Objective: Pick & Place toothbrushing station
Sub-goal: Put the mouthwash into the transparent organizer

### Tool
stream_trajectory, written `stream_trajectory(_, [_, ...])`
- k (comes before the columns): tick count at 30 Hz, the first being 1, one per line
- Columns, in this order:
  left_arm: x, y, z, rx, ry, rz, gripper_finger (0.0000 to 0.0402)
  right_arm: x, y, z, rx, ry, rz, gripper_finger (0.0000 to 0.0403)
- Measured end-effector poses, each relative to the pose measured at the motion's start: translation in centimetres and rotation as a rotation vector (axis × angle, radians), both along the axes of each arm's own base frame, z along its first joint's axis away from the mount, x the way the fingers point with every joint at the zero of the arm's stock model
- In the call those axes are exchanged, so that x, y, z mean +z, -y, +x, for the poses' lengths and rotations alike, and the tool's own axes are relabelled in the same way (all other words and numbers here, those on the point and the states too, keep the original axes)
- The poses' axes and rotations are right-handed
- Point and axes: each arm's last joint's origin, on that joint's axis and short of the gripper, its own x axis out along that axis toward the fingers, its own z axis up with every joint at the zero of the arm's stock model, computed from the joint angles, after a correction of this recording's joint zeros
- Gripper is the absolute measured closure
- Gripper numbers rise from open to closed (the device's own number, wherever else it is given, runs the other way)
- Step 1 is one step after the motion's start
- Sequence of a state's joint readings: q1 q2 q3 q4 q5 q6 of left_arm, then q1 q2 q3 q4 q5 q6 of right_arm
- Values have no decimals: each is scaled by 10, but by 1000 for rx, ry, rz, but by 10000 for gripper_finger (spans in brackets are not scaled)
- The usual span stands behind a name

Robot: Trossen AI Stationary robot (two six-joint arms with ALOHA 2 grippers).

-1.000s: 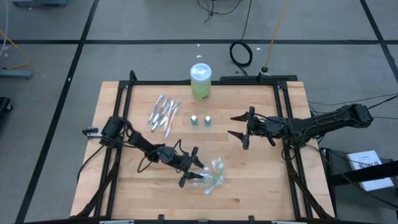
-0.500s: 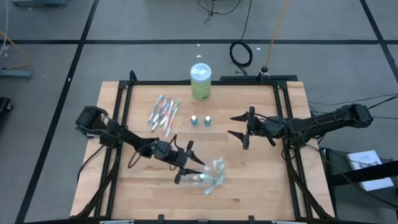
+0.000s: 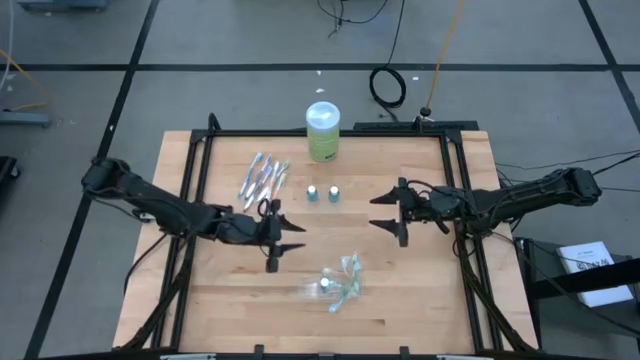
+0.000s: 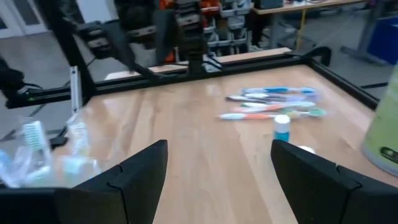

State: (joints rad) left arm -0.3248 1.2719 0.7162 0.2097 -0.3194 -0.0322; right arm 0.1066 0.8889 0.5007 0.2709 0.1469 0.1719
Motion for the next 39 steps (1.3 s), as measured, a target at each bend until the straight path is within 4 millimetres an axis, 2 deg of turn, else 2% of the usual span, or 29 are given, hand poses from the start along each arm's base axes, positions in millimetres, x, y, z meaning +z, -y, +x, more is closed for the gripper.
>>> stream_trajectory(5, [-2, -5, -3, 98, -33, 53, 224, -3, 0, 0, 18, -26, 1, 124])
stream_trajectory(10, [-9, -22, 2, 187, -58, 78, 224, -8, 0, -2, 18, -16, 2, 124])
stream_trajectory(16, [-34, -63, -2, 243, -34, 23, 224, -14, 0, -3, 13, 14, 0, 124])
stream_trajectory(19, [-47, -82, -9, 282, 38, -44, 224, -21, 1, -5, 8, 29, -3, 124])
stream_trajectory(24, [-61, -109, -19, 300, 106, -150, 220, -40, 6, -11, -127, 28, -100, 124])
stream_trajectory(28, [-64, -127, -22, 368, 90, -207, 189, -57, 16, -14, -239, -2, -149, 124])
stream_trajectory(33, [-65, -137, -25, 347, 75, -159, 149, -78, 37, -8, -345, -112, -151, 124])
stream_trajectory(36, [-65, -137, -24, 338, 70, -126, 141, -83, 47, -1, -322, -85, -130, 124])
stream_trajectory(39, [-74, -138, -21, 336, 24, -94, 143, -80, 54, 5, -257, 4, -140, 124])
